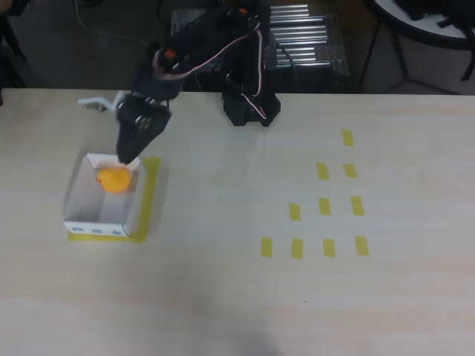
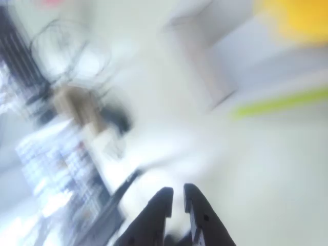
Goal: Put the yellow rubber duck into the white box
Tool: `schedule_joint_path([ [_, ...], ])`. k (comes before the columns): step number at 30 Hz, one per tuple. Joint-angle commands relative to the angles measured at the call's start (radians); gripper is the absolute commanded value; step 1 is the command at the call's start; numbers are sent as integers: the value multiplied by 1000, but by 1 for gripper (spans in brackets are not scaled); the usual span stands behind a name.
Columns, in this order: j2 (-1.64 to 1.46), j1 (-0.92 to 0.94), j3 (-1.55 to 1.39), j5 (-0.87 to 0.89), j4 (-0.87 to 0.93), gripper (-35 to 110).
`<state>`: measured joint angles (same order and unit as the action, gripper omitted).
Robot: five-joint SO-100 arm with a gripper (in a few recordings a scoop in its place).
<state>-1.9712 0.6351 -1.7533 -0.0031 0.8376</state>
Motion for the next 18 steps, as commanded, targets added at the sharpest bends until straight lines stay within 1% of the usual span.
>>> schedule_joint_path([
  [1,-485,-249,28,84,31,0],
  [3,-658,-382,-118,103,52,0],
  [5,-848,-499,-325,106,35,0],
  [8,-1114,-594,-637,118,37,0],
  [12,-1342,-617,-976,132,60,0],
  [15,-1364,-604,-1134,133,44,0],
  [18,-1364,-598,-1218,147,38,0],
])
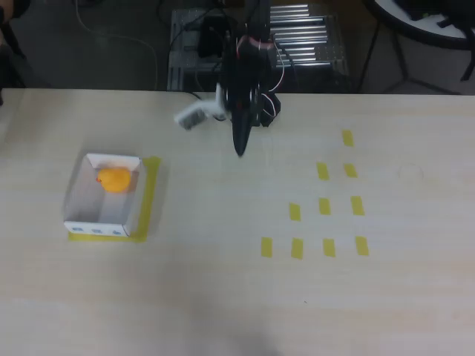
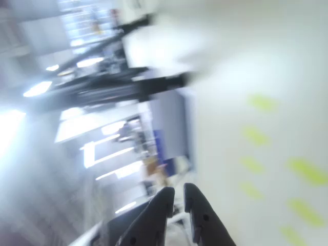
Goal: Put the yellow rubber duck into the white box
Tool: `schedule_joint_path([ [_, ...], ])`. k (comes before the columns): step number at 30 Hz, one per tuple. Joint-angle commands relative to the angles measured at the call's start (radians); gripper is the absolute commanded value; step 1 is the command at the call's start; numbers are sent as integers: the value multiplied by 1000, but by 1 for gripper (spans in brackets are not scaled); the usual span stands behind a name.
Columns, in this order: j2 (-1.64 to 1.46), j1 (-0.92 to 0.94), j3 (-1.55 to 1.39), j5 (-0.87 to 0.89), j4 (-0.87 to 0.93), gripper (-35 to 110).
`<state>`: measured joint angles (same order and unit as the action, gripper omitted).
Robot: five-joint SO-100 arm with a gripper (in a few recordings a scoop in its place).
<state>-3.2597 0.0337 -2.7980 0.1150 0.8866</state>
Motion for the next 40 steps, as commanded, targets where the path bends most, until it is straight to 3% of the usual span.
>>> schedule_joint_path([
  [1,-75,0,-193,35,-5,0],
  [12,-75,-9,-288,75,44,0],
  [15,-75,-9,-288,75,44,8],
  [40,-75,-9,-288,75,44,0],
])
